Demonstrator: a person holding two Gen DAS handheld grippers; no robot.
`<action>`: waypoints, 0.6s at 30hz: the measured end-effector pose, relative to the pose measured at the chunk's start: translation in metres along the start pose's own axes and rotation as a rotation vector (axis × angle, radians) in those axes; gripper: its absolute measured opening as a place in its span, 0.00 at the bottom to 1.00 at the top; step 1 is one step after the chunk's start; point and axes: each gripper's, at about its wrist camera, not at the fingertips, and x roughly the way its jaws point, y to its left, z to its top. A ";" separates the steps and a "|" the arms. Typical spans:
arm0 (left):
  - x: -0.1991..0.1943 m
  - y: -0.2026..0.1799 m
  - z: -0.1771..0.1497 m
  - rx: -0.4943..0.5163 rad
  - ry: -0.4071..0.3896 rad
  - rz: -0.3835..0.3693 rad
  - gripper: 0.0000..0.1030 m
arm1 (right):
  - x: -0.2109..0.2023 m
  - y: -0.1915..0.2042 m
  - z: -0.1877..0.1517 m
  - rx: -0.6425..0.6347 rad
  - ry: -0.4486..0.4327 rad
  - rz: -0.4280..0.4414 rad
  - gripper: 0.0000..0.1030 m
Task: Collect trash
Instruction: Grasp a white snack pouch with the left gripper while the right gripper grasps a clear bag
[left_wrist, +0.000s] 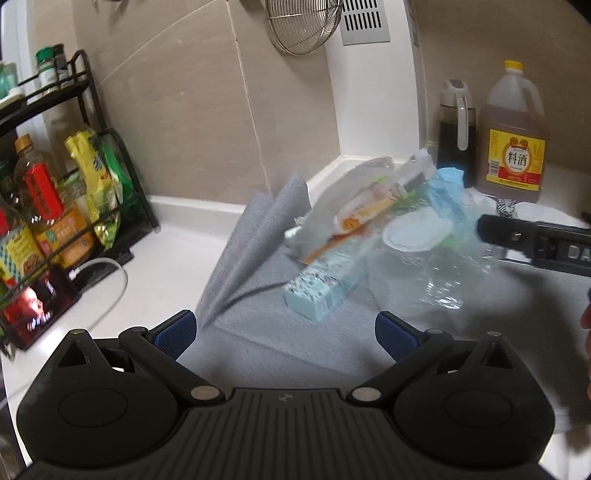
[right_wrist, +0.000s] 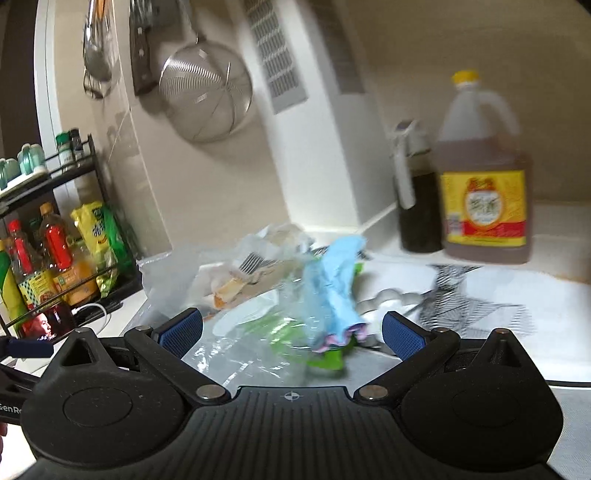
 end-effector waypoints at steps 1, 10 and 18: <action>0.005 0.000 0.003 0.016 -0.007 -0.004 1.00 | 0.008 0.000 -0.001 0.019 0.010 0.005 1.00; 0.068 -0.014 0.051 0.124 -0.008 -0.086 1.00 | 0.019 -0.002 -0.016 0.072 0.003 0.073 0.24; 0.088 -0.020 0.076 0.117 -0.040 -0.142 1.00 | -0.024 -0.011 0.005 0.052 -0.209 -0.003 0.08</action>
